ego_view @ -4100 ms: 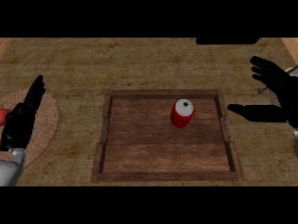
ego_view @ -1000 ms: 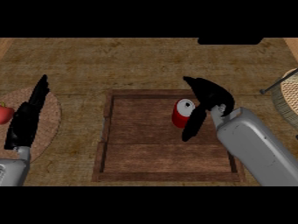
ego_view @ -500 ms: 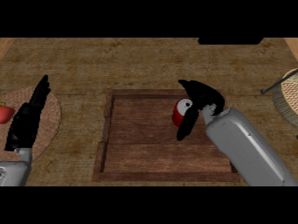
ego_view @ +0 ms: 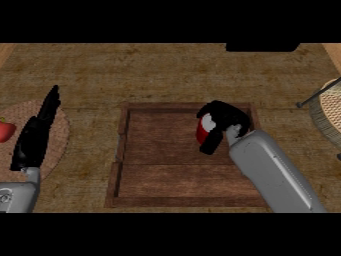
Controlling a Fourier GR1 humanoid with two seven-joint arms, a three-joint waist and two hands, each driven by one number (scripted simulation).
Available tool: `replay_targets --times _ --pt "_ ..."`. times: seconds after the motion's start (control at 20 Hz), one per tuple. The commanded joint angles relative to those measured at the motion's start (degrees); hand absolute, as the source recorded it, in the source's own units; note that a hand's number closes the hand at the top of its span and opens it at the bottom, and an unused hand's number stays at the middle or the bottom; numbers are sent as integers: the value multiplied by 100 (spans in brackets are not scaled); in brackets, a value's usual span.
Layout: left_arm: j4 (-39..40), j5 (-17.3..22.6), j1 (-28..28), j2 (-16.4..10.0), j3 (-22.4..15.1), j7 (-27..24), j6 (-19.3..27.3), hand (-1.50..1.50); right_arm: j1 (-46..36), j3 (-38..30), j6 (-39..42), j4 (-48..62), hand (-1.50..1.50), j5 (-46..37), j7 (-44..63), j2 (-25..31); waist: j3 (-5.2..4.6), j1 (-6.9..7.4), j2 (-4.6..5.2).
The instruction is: Pick the can from the tray and place it in the tiered basket
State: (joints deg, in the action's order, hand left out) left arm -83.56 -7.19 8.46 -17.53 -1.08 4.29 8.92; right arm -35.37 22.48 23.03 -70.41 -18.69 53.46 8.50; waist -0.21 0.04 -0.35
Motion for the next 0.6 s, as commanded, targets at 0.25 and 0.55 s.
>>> replay_targets --times 0.25,0.55 --pt "41 51 112 -60 267 -40 -243 0 85 380 516 245 150 -630 -818 14 21 13 36" --pt "-209 -51 -104 25 239 75 -267 0 -77 -465 413 -310 150 -169 48 -522 21 11 28"
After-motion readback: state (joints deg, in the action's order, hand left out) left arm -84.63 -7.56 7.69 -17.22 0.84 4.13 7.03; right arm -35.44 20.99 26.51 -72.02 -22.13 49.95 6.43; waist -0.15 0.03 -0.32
